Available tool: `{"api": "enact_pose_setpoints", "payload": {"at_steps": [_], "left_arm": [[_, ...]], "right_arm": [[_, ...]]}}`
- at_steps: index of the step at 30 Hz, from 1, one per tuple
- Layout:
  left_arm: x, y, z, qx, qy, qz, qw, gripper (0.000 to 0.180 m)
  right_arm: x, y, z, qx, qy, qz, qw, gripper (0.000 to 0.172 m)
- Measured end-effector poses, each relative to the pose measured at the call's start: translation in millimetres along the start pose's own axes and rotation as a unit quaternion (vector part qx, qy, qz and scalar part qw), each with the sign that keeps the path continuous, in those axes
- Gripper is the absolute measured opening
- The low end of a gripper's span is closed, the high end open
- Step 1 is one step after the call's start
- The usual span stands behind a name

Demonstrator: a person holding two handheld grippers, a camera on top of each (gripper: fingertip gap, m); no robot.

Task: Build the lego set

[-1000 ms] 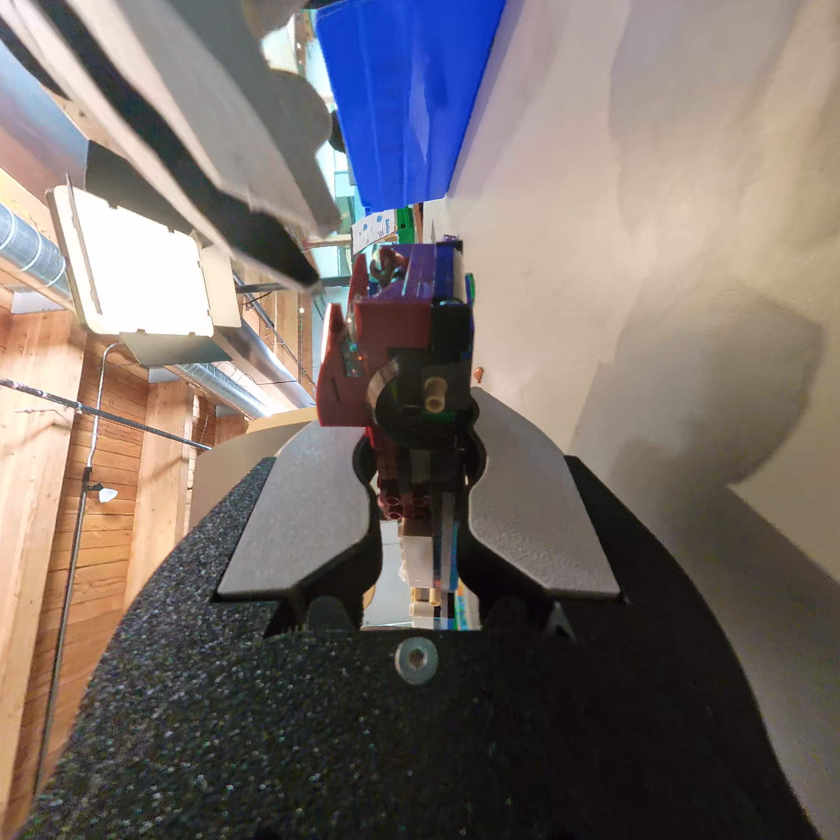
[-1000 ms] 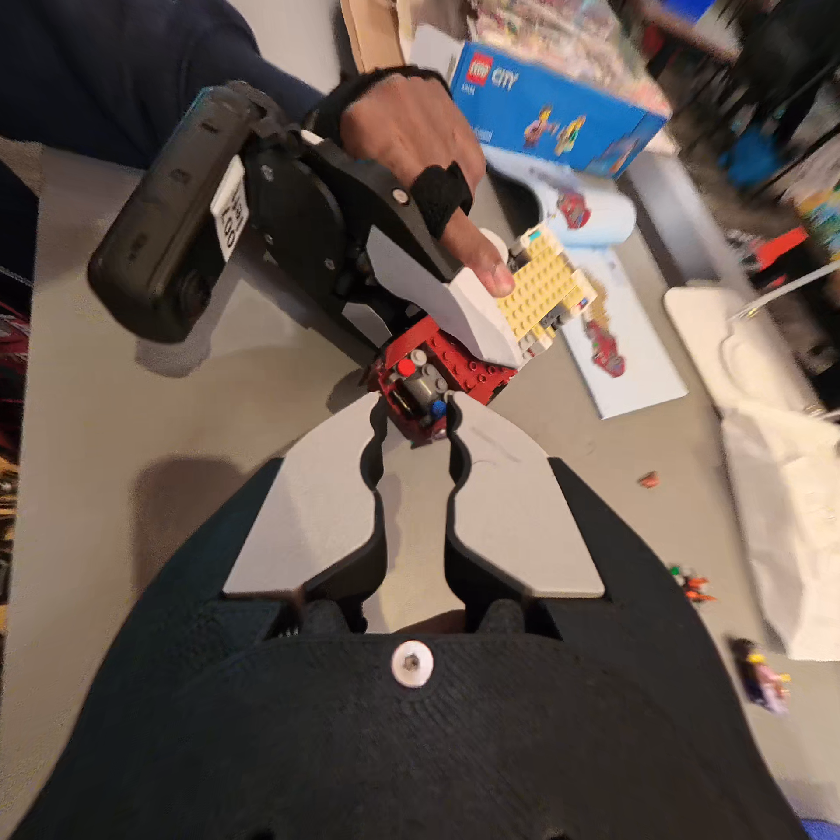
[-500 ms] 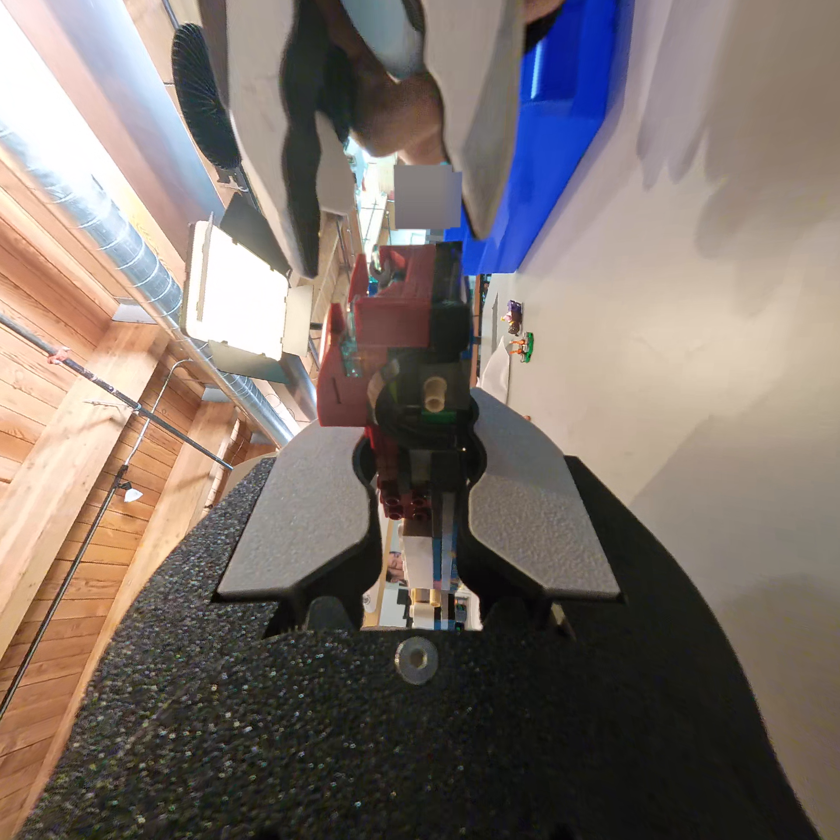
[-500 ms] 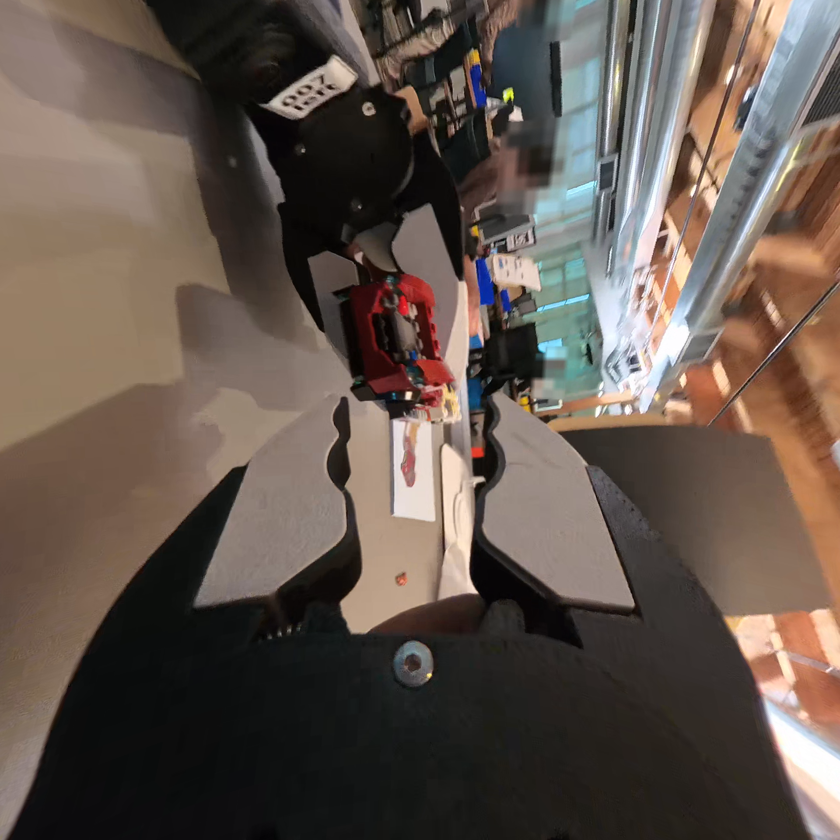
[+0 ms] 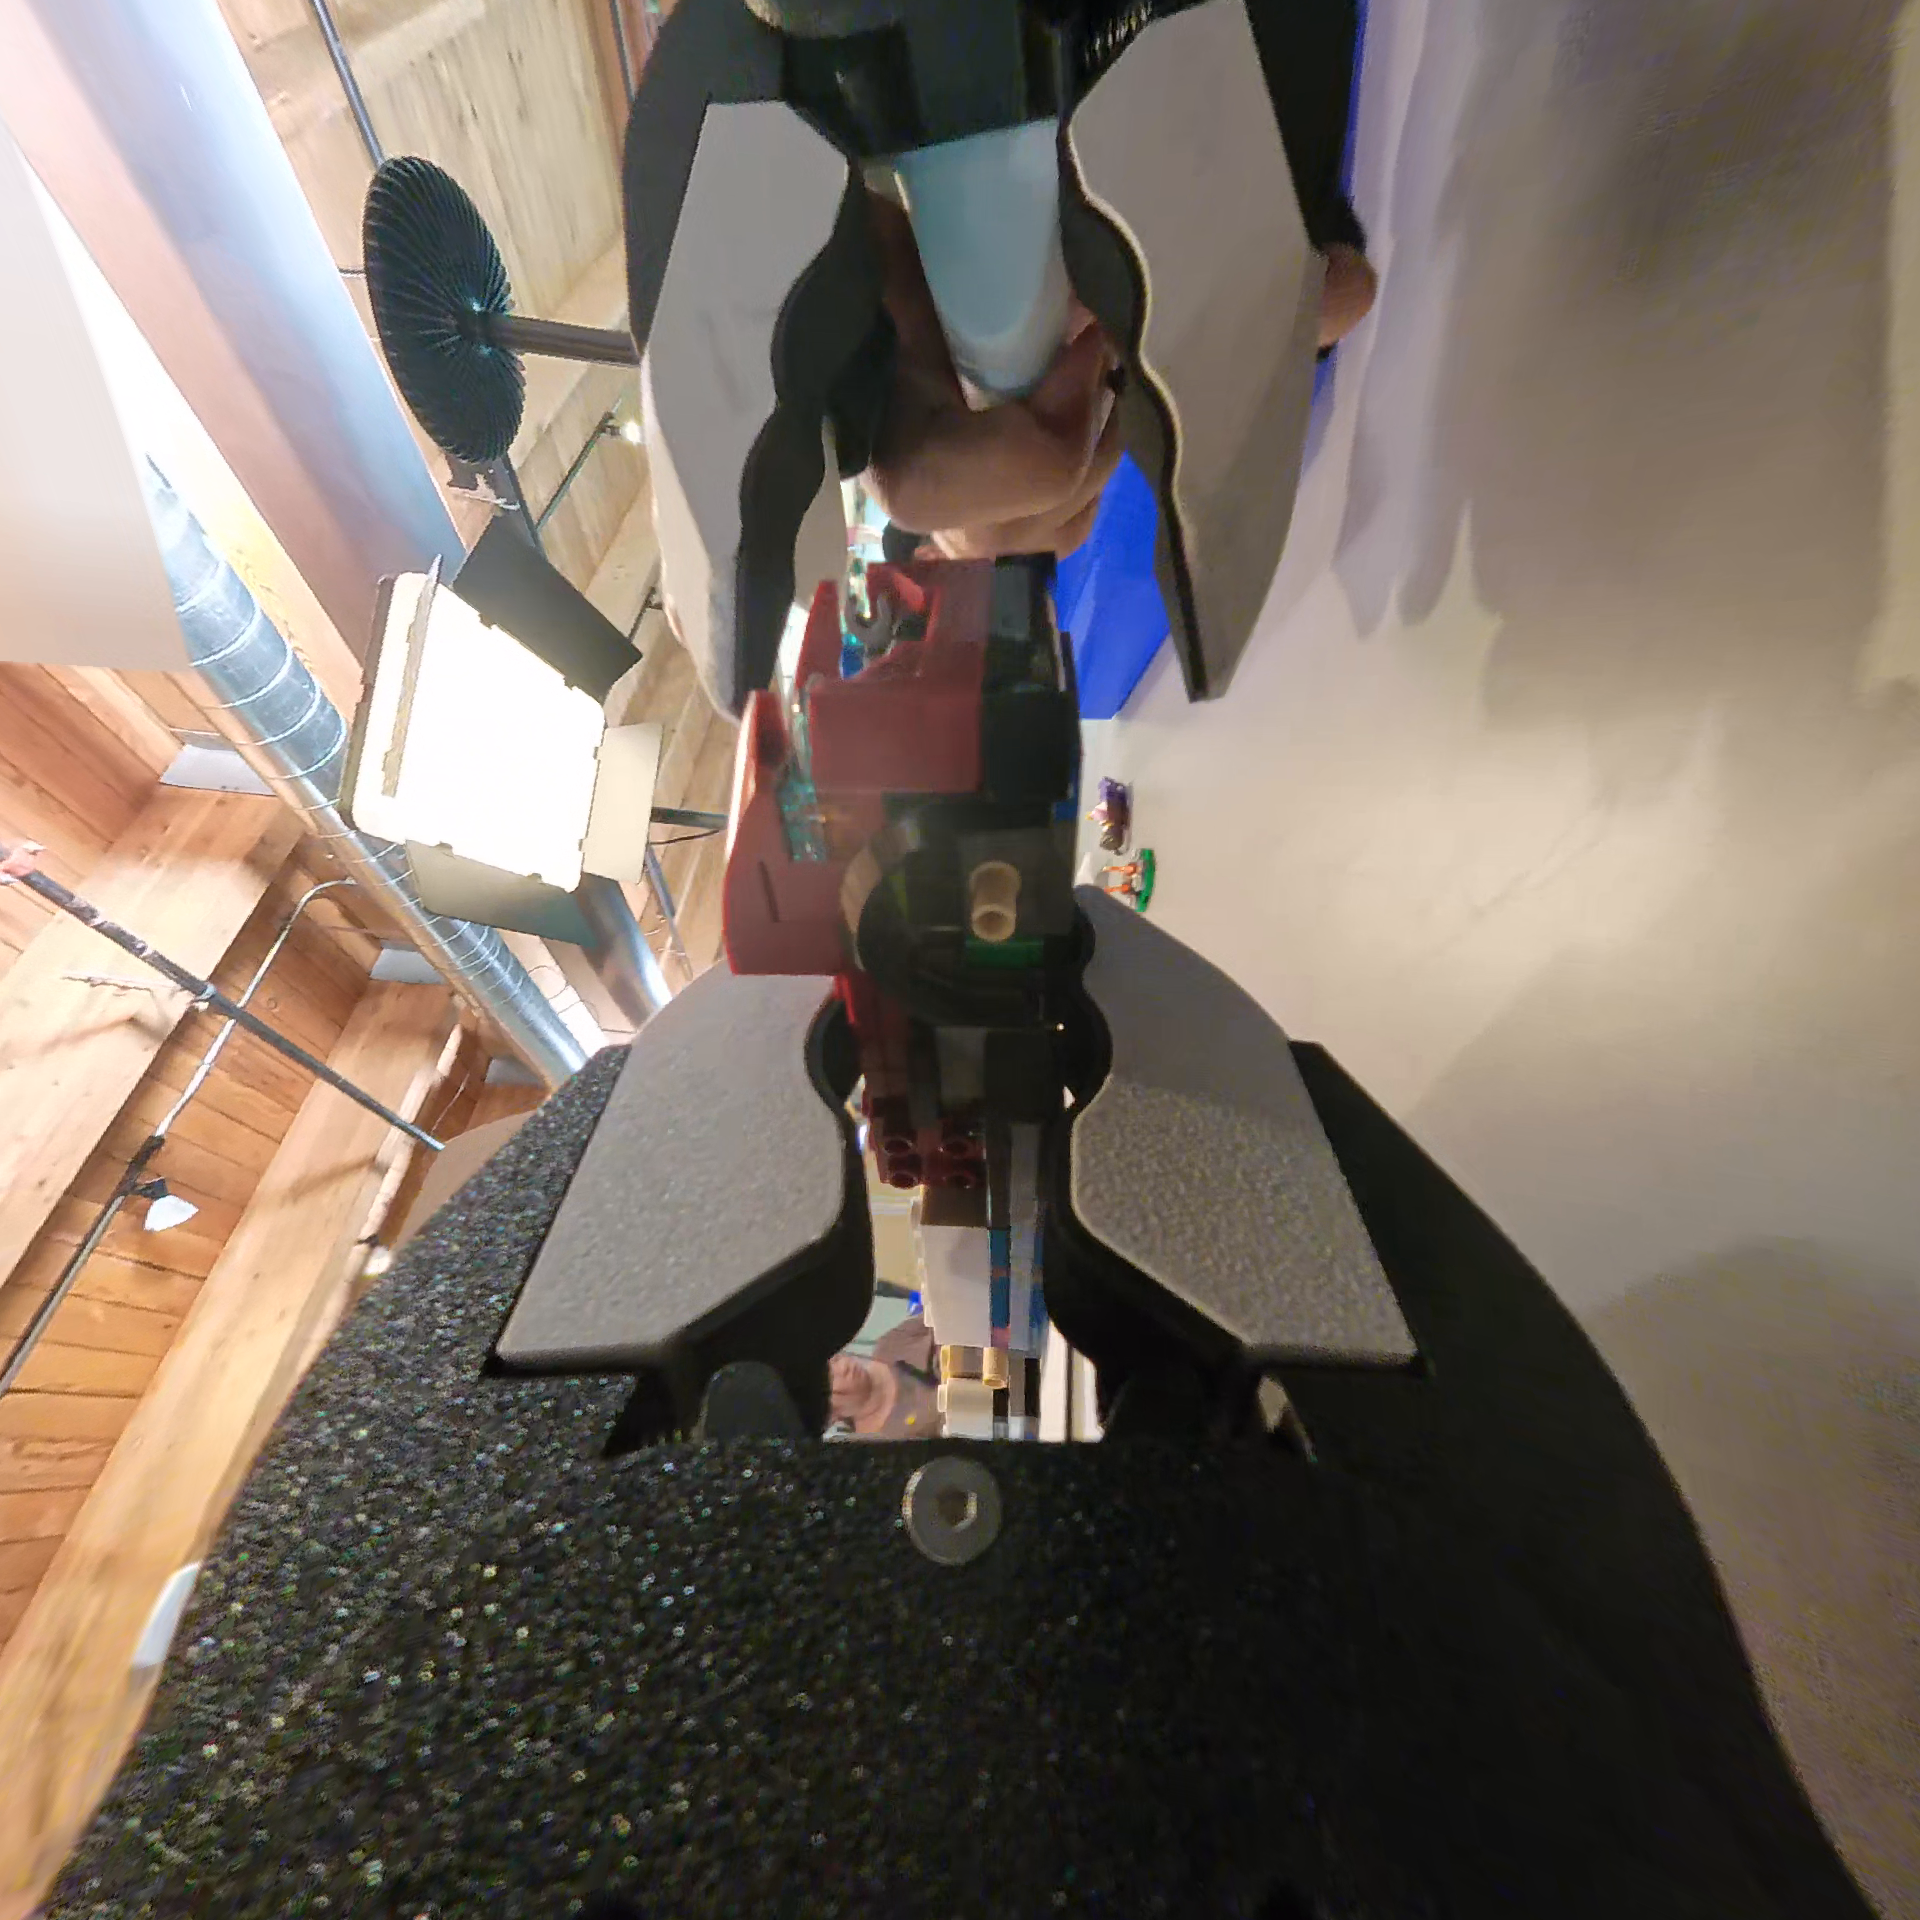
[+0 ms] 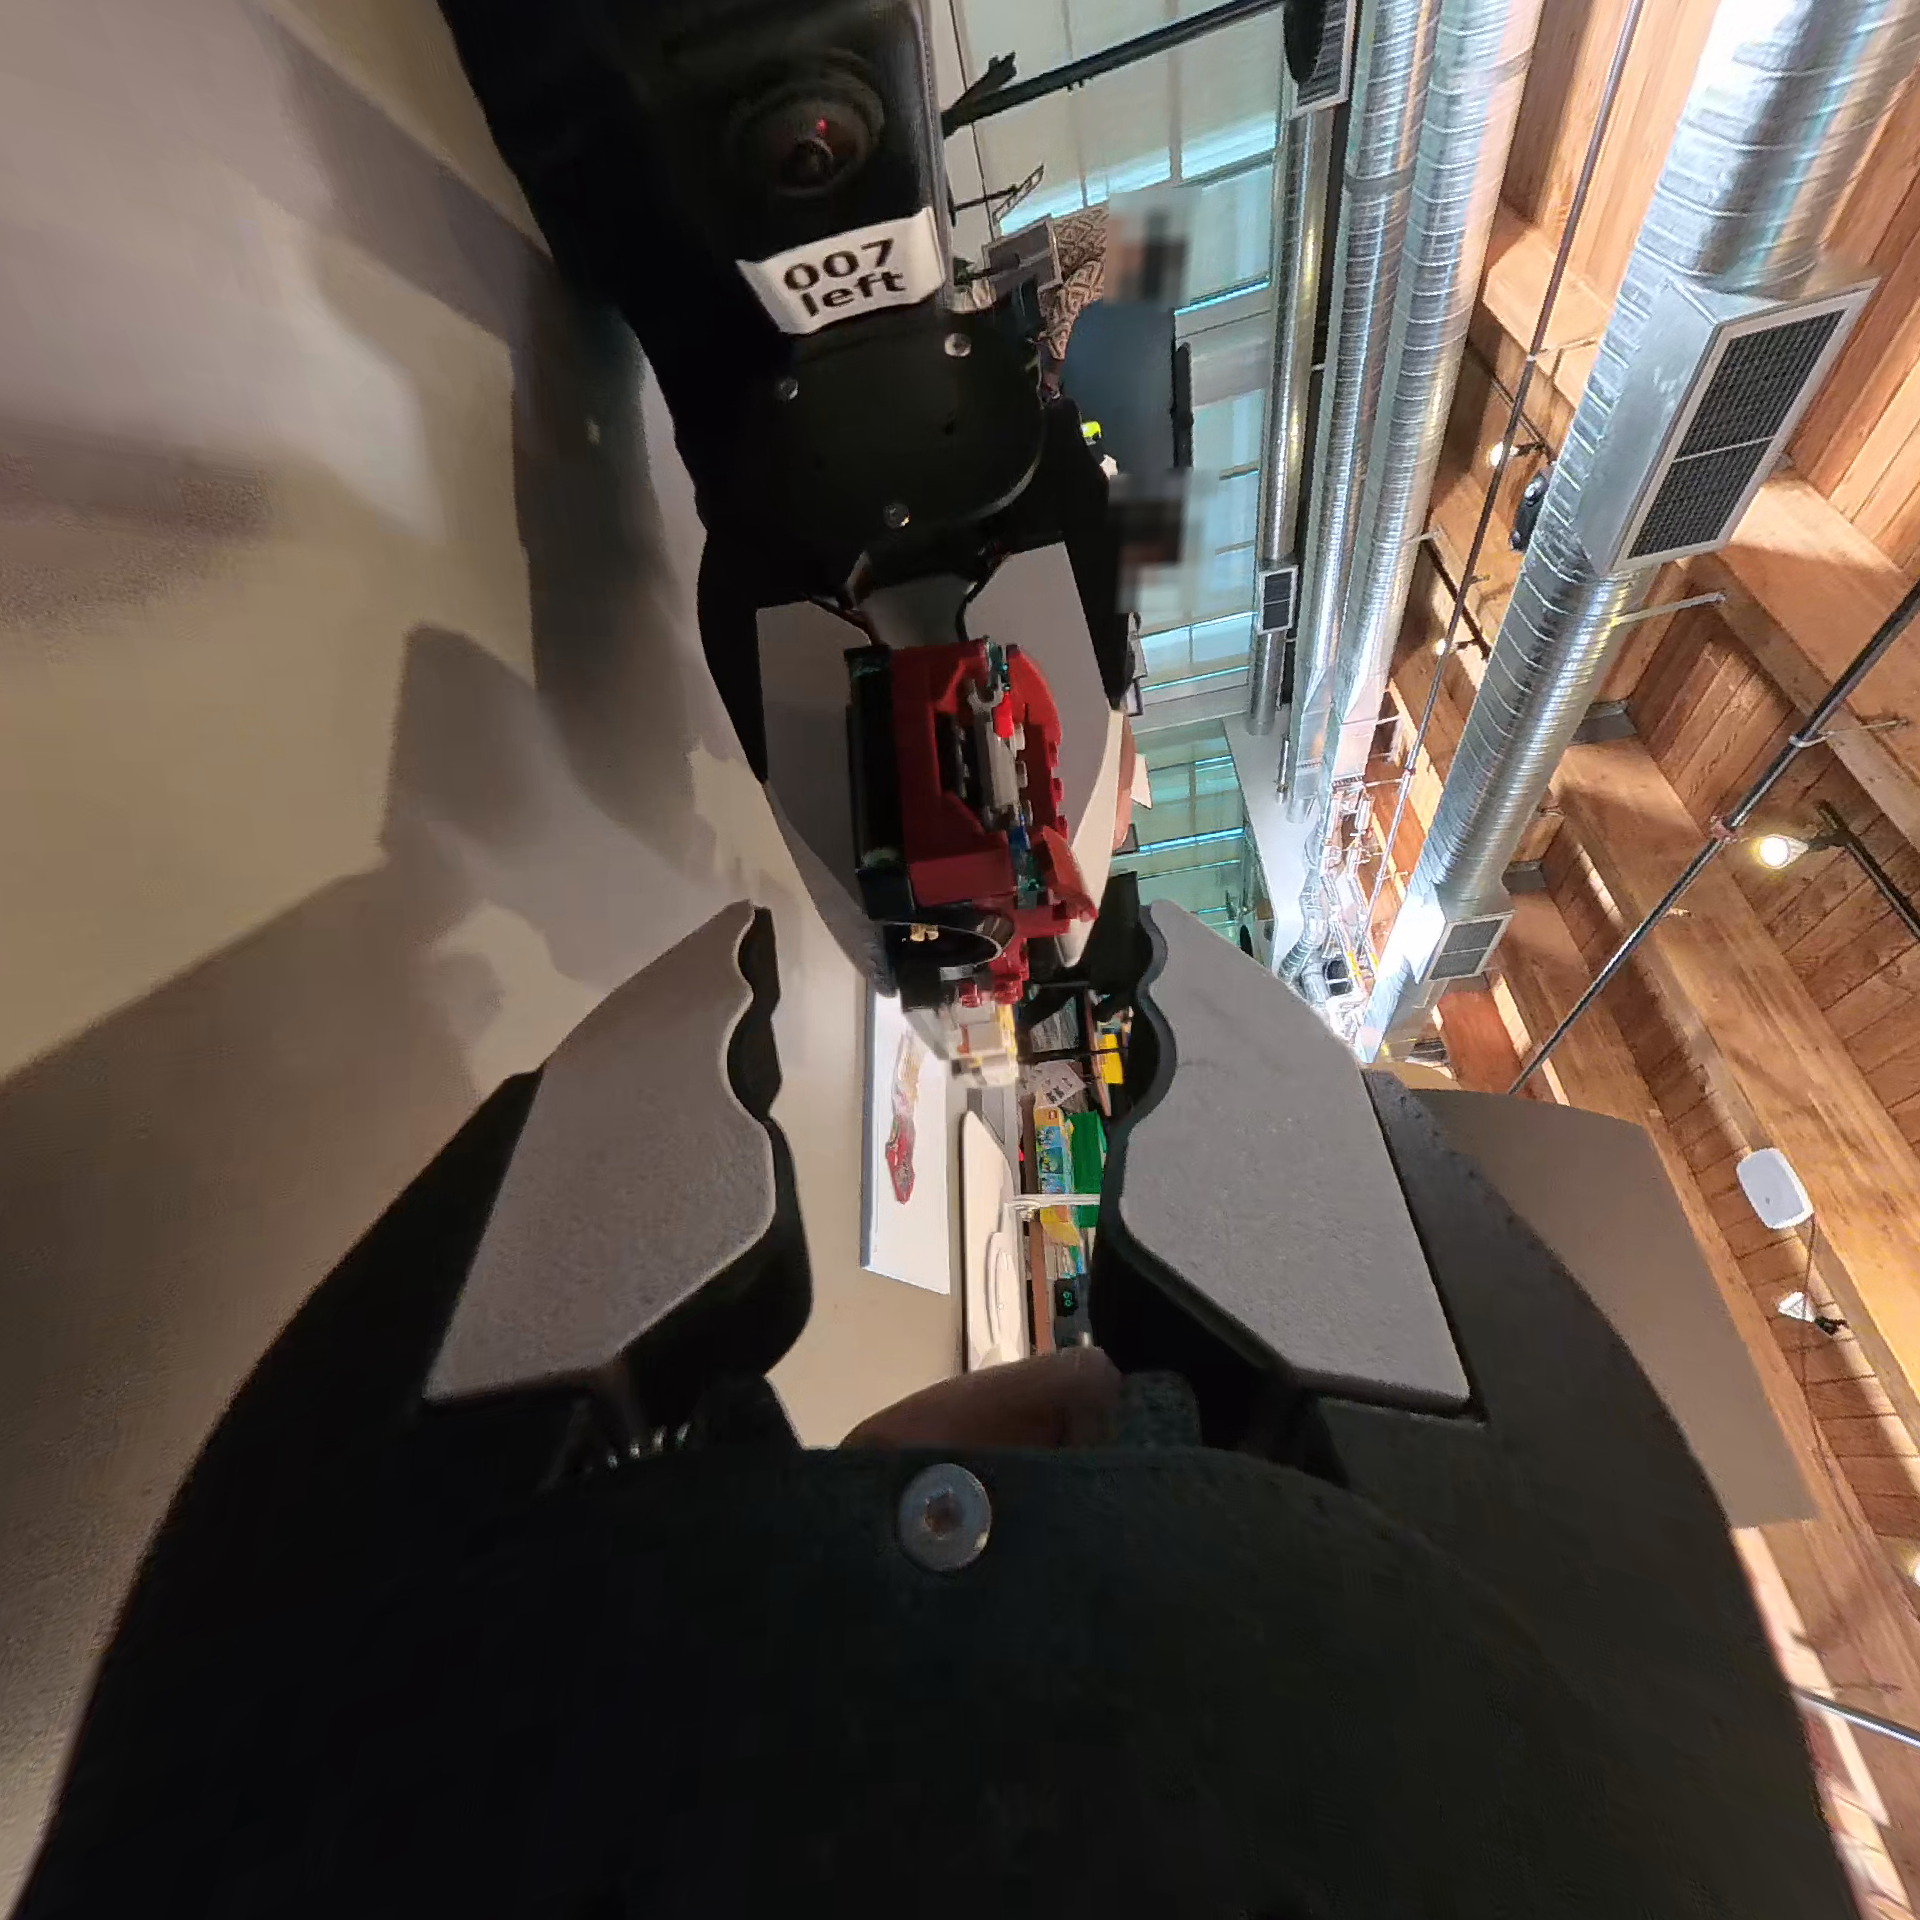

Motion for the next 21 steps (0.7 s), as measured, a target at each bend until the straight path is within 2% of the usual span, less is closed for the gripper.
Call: {"api": "enact_pose_setpoints", "payload": {"at_steps": [7, 15, 21], "left_arm": [[2.2, 7.9, 0.8, 0.024, -0.017, 0.019, 0.999, 0.035], [2.7, 13.4, 0.1, 0.034, -0.021, 0.021, 0.999, 0.036], [4.2, 10.6, -1.3, 0.027, -0.018, 0.029, 0.999, 0.035]], "right_arm": [[-2.3, 0.8, -5.3, 0.011, 0.007, -0.014, 1.000, 0.064], [-0.2, 5.9, -7.5, 0.026, 0.001, -0.014, 1.000, 0.047], [-0.3, 2.8, -7.9, 0.016, 0.002, -0.010, 1.000, 0.046]]}}
Point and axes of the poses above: each gripper's, where its closed fingertips meet, z back along the fingers, y out of its top, x = y × z across the jaws, the point moved 8 cm from there along z, back along the fingers, and after that the axes turned 10 degrees about x, right-handed, at the moved point
